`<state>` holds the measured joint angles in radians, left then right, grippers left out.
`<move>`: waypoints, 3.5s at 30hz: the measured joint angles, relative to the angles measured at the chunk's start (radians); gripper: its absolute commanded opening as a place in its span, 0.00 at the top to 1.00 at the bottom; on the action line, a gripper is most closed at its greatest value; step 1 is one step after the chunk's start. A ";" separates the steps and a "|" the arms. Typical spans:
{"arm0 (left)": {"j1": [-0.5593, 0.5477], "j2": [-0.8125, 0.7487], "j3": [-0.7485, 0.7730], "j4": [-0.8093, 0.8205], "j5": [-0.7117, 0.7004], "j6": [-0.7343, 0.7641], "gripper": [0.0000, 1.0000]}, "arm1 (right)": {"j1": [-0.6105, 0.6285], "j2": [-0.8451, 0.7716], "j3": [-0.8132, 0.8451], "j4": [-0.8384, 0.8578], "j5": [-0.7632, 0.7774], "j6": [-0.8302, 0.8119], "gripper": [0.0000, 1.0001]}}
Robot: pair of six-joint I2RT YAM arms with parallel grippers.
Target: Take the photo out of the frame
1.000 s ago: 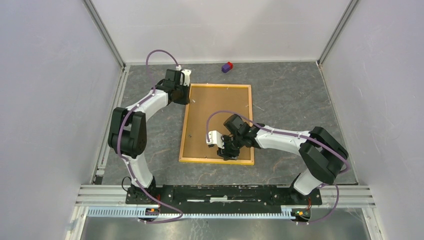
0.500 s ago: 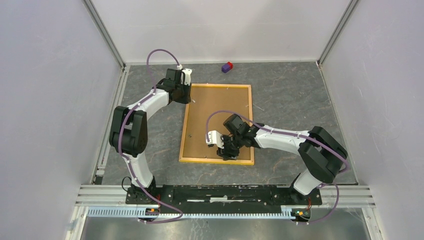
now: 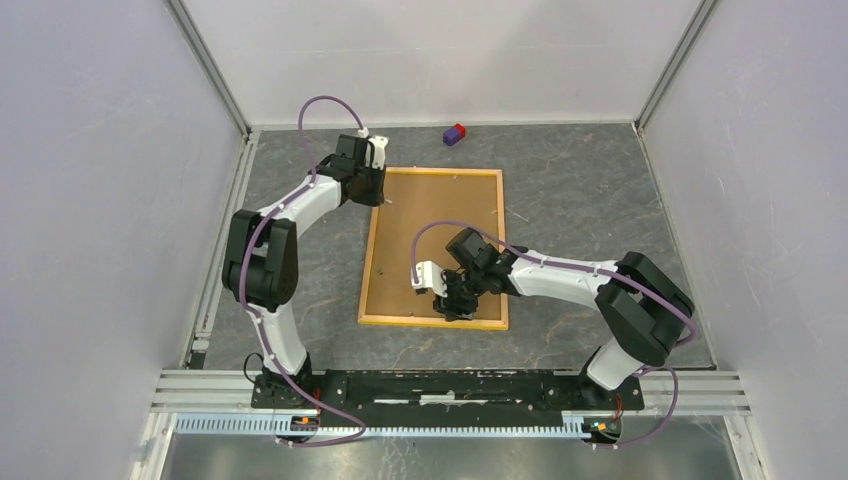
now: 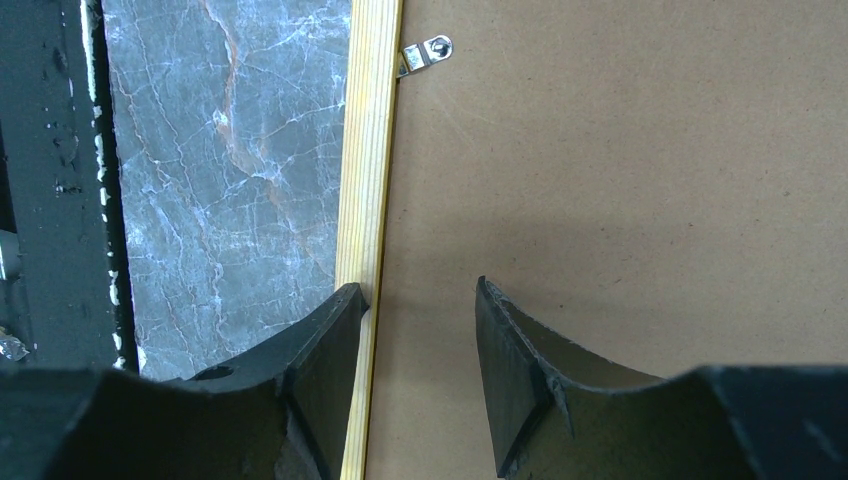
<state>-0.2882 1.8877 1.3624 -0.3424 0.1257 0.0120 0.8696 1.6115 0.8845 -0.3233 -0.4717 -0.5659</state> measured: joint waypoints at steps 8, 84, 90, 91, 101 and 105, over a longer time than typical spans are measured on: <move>-0.011 0.001 0.022 -0.044 0.065 0.018 0.98 | -0.051 0.001 0.005 -0.022 -0.040 0.000 0.44; -0.017 -0.088 0.124 -0.254 0.191 0.068 0.98 | -0.719 0.439 0.570 -0.128 0.119 -0.026 0.69; 0.002 -0.100 0.077 -0.252 0.218 0.060 0.98 | -0.715 0.489 0.626 -0.069 0.168 0.101 0.67; 0.008 -0.105 0.072 -0.253 0.222 0.057 0.98 | -0.715 0.490 0.626 -0.066 0.168 0.105 0.68; 0.083 -0.163 0.070 -0.245 0.275 0.037 0.98 | -0.711 0.578 0.733 -0.049 0.080 0.115 0.88; 0.096 -0.175 0.065 -0.245 0.278 0.037 0.98 | -0.687 0.558 0.698 -0.038 0.073 0.013 0.91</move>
<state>-0.1925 1.7130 1.4273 -0.5873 0.4038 0.0490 0.1829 2.1693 1.5829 -0.3611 -0.3985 -0.5533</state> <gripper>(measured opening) 0.256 0.237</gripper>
